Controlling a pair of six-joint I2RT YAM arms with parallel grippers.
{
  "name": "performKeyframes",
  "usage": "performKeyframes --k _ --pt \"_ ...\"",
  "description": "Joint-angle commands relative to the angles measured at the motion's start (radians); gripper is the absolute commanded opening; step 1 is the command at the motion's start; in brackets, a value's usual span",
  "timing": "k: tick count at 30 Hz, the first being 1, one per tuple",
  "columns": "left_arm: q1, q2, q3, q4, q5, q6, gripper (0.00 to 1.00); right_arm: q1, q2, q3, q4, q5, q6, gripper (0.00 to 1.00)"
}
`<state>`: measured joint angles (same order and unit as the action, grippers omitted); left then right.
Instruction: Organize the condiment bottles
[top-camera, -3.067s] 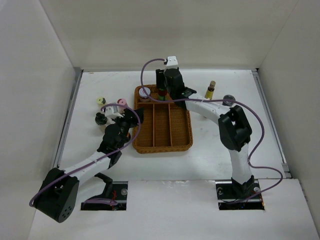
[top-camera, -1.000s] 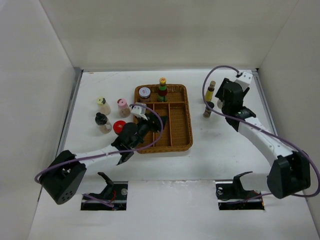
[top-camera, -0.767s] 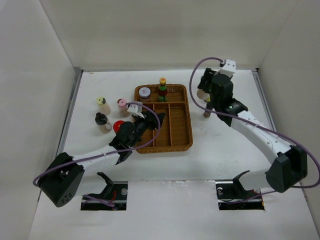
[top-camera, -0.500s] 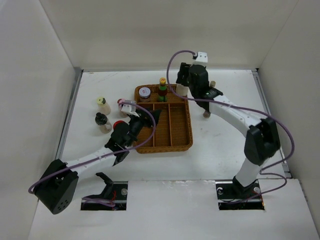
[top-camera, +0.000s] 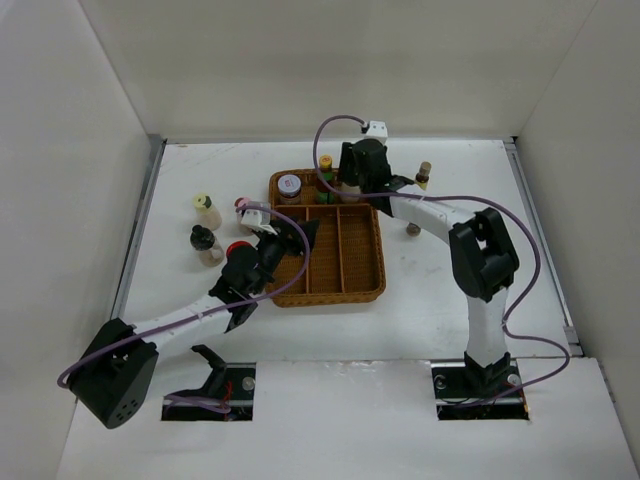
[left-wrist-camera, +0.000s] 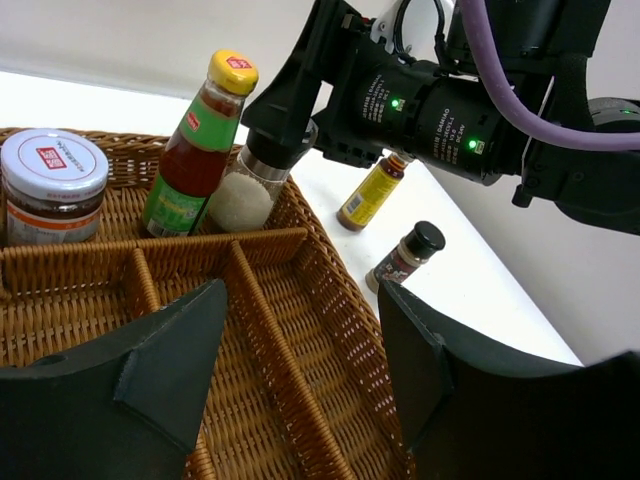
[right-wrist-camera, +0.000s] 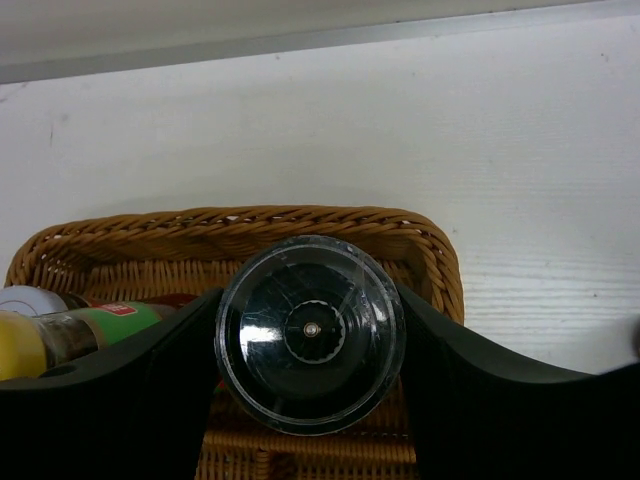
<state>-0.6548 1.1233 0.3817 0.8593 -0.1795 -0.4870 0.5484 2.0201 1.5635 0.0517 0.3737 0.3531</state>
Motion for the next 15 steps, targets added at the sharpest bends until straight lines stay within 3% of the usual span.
performKeyframes --k 1,15 --pt "0.005 -0.008 -0.006 0.041 -0.005 -0.01 0.61 -0.003 -0.012 0.064 0.1 -0.004 0.02 0.66" --pt "0.007 0.009 -0.007 0.046 0.0 -0.01 0.61 -0.003 -0.124 -0.019 0.114 -0.013 0.026 0.81"
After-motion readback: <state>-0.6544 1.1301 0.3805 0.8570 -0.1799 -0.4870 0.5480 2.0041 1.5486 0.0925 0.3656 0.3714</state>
